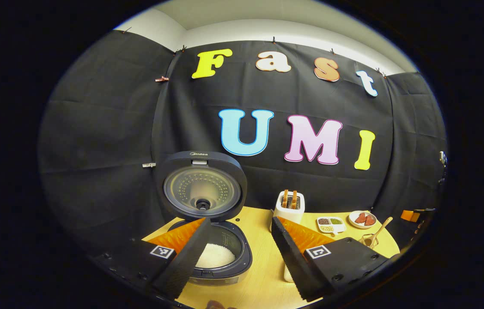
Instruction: Close the left gripper, press the button to open the rice cooker; take a wooden spoon from the chopstick holder with the right hand, scoop a spoonful of rice and pour it into the rice cooker, then put the wooden spoon back into the chopstick holder.
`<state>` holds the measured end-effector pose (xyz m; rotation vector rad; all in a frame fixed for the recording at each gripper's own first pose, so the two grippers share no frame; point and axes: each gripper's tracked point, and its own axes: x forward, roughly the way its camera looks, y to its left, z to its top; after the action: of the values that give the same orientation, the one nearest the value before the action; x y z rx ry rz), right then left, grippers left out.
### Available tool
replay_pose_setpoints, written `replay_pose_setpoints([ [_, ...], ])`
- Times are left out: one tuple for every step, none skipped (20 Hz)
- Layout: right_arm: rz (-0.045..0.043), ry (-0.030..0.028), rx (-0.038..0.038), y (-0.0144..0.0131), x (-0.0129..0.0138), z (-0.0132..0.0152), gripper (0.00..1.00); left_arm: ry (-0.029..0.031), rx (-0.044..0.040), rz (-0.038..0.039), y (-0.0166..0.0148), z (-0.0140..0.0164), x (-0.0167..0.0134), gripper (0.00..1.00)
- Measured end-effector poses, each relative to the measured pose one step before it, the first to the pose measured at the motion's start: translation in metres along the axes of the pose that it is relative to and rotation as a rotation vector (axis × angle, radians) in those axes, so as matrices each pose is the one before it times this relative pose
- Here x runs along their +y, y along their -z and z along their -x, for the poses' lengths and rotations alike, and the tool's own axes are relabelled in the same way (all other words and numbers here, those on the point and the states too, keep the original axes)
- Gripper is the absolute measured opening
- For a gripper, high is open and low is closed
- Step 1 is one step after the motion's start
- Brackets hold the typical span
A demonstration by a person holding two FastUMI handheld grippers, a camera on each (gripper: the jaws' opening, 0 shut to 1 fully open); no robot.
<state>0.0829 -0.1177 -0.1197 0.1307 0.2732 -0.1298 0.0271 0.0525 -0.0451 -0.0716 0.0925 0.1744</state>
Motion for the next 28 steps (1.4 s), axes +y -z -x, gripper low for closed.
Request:
replay_pose_setpoints([
  [-0.00529,-0.00346,0.01332,0.00256,-0.00203,-0.00949,0.99,-0.00776,0.00893,-0.00388,0.00359,0.00085,-0.00412,0.95],
  [-0.00469,-0.00081,0.0186,0.00451,-0.00304,-0.00922,0.99,-0.00911,0.00795,-0.00171,0.00264,-0.00017,-0.00409,0.95],
  [-0.00986,-0.00013,0.02775,0.00549,-0.00237,-0.00994,0.99,-0.01319,0.00728,-0.00086,0.00346,0.00008,-0.00244,0.95],
  [-0.01618,-0.00187,0.02719,0.00583,-0.00214,-0.01133,0.99,-0.01739,0.01533,-0.00386,0.00441,-0.0006,-0.00103,0.95],
  [-0.01296,-0.00119,0.02816,0.00656,-0.00191,-0.01106,0.99,-0.01817,0.01408,-0.00547,0.00651,0.00106,-0.00022,0.95],
  [-0.00781,0.00098,0.0301,0.00632,-0.00229,-0.01139,0.99,-0.01713,0.00654,-0.00467,0.00271,0.00198,-0.00028,0.96],
  [-0.00325,0.00147,0.02886,0.00692,-0.00282,-0.01102,0.99,-0.01684,0.00824,-0.0033,0.00409,0.00285,0.0002,0.96],
  [0.0006,-0.00365,0.02333,0.00613,-0.00212,-0.01154,0.99,-0.01506,0.01169,-0.00041,0.00437,0.00241,0.00063,0.96],
  [0.00438,-0.00423,0.0231,0.00915,-0.0029,-0.009,0.99,-0.0152,0.0145,0.00254,0.00648,0.00212,-0.00014,0.96],
  [0.00428,-0.00267,0.02327,0.00591,-0.00206,-0.01122,0.99,-0.01355,0.01661,0.00662,0.00573,0.00222,0.00046,0.95],
  [0.00028,-0.00284,0.01928,0.00364,-0.0018,-0.00958,0.99,-0.0145,0.0174,0.01285,0.00718,0.00241,0.00097,0.95],
  [-0.00156,0.0012,0.01699,0.00389,-0.00205,-0.00875,0.99,-0.01277,0.01681,0.01784,0.00607,0.001,0.00092,0.95],
  [-0.00762,0.00056,0.00932,0.00245,-0.00147,-0.00774,0.99,-0.01469,0.01452,0.01931,0.00699,0.00192,0.00098,0.95],
  [-0.01692,-0.00539,0.00549,0.00023,0.00097,-0.00994,0.99,-0.01577,0.01523,0.01808,0.00545,0.00076,0.00123,0.95],
  [-0.02197,-0.01214,0.0013,0.00007,0.00241,-0.00574,0.99,-0.01333,0.01526,0.01702,0.00722,0.00066,0.00115,0.95],
  [-0.0175,-0.00477,-0.00279,-0.00186,0.00174,-0.00724,0.99,-0.00815,0.0086,0.01421,0.00354,0.00075,0.0001,0.95],
  [-0.01369,-0.00119,-0.00333,0.00035,-0.00122,-0.00918,0.99,-0.00454,0.00648,0.0095,0.00603,0.00264,-0.0004,0.95],
  [-0.01592,-0.00591,0.00086,-0.00056,0.00151,-0.00664,0.99,-0.0065,0.01034,0.00355,0.00465,0.00054,0.00105,0.95],
  [-0.01754,-0.00654,0.0101,0.00212,0.00185,-0.00689,0.98,-0.00718,0.00924,0.00017,0.00636,0.00026,0.00265,0.95],
  [-0.0216,-0.00796,0.00782,0.00178,0.00117,-0.00461,0.91,-0.00631,0.00672,0.00032,0.00366,0.00115,0.00163,0.95],
  [-0.01459,0.0095,0.0065,0.0009,-0.00196,-0.00462,0.86,-0.00606,0.00402,-0.00028,0.00326,0.00076,0.0008,0.95],
  [-0.00603,0.01977,-0.00219,-0.00089,-0.00491,-0.00318,0.74,-0.00599,0.00279,-0.00333,0.00314,-0.00006,0.00059,0.95],
  [-0.00349,0.00903,-0.00587,-0.0019,-0.00205,-0.00077,0.66,-0.00413,0.00452,-0.00796,0.00553,0.00034,0.00041,0.96],
  [-0.00104,0.00924,-0.00525,-0.00137,-0.00094,-0.00026,0.55,-0.00863,0.01092,-0.01047,0.00733,-0.0009,0.00077,0.96],
  [-0.00346,0.00592,-0.00861,-0.00272,-0.00005,0.00096,0.43,-0.00472,0.01546,-0.00813,0.00647,-0.00022,-0.00008,0.95],
  [-0.00815,-0.00427,0.00297,-0.0001,0.0024,0.0019,0.31,0.00438,0.01048,-0.00316,0.00553,0.00203,-0.0018,0.96],
  [-0.00602,-0.00336,0.00923,0.00114,0.00269,0.00258,0.29,0.01413,0.00621,0.00038,0.0036,0.00144,-0.00333,0.96],
  [0.00401,0.01356,-0.00668,-0.0021,-0.00155,0.00317,0.28,0.01402,0.0068,-0.00031,0.00335,0.00123,-0.00336,0.96],
])
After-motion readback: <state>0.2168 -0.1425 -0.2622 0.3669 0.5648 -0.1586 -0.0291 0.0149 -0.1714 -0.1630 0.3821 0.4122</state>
